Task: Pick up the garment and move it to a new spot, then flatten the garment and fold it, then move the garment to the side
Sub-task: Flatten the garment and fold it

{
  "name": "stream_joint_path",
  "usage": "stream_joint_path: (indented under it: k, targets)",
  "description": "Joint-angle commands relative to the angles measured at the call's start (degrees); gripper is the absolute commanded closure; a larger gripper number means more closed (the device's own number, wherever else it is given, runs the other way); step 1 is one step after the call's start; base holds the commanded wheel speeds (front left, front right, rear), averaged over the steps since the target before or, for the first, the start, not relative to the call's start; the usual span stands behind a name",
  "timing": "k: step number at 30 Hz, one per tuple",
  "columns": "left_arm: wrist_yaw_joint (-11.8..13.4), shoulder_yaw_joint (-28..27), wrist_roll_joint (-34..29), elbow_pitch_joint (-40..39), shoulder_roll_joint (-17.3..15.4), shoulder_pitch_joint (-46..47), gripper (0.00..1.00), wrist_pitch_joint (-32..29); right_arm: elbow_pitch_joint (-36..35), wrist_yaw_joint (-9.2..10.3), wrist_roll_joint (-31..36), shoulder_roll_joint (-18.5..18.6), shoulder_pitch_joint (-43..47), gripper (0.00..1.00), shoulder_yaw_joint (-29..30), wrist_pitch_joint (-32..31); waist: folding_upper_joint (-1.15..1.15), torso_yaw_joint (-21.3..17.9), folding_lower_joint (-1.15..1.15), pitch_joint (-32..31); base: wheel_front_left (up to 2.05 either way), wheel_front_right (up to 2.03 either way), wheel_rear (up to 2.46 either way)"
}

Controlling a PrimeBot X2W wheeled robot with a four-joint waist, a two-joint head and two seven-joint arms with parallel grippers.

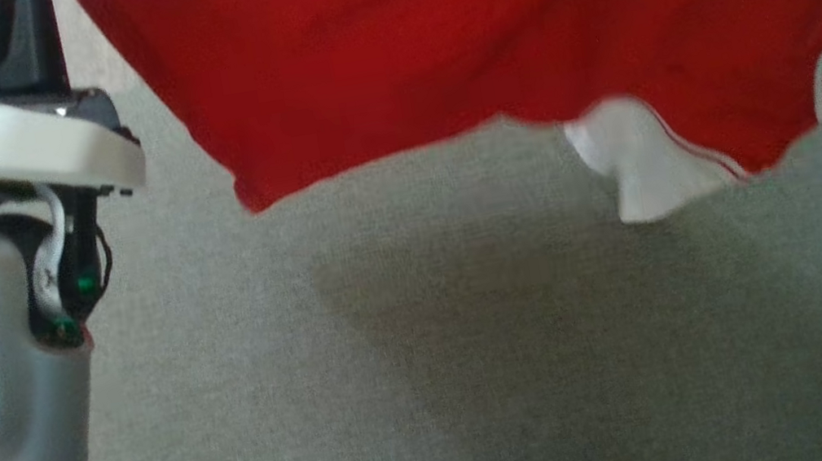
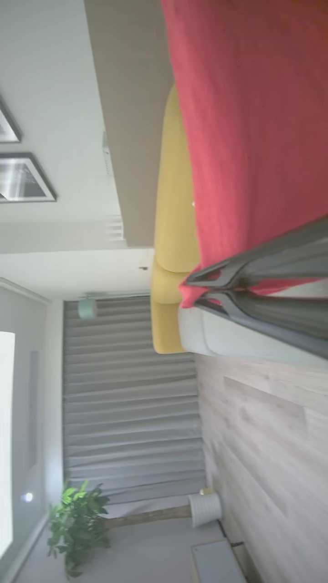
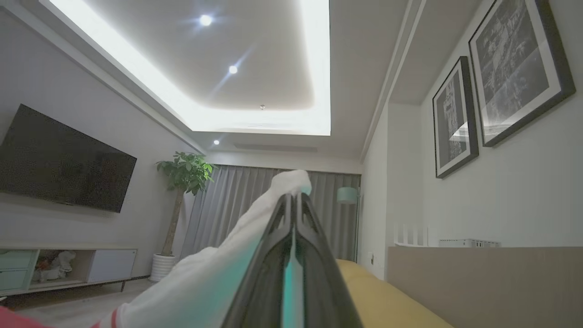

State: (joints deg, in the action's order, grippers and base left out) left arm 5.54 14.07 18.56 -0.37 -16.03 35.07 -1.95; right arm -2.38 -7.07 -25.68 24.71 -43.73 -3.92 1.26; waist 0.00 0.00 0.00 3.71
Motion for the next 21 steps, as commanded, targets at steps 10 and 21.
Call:
stream_joint_path:
  k: [10, 21]
  targets:
    - [-0.31, -1.35, 1.57, -5.1, -2.38, 8.03, 1.0, -5.19, -7.63, -0.42, 0.21, -3.23, 0.38, 1.0, 2.94, -9.96, 0.0, -0.87, 0.0, -4.44, 0.0, 0.0, 0.0]
    - [-2.69, -1.4, 4.0, 5.71, 0.12, 14.73, 1.0, 0.13, 1.33, -0.42, -2.12, -4.38, -6.19, 1.0, 2.95, -10.51, 0.0, -0.31, 0.0, -1.51, 0.0, 0.0, 0.0]
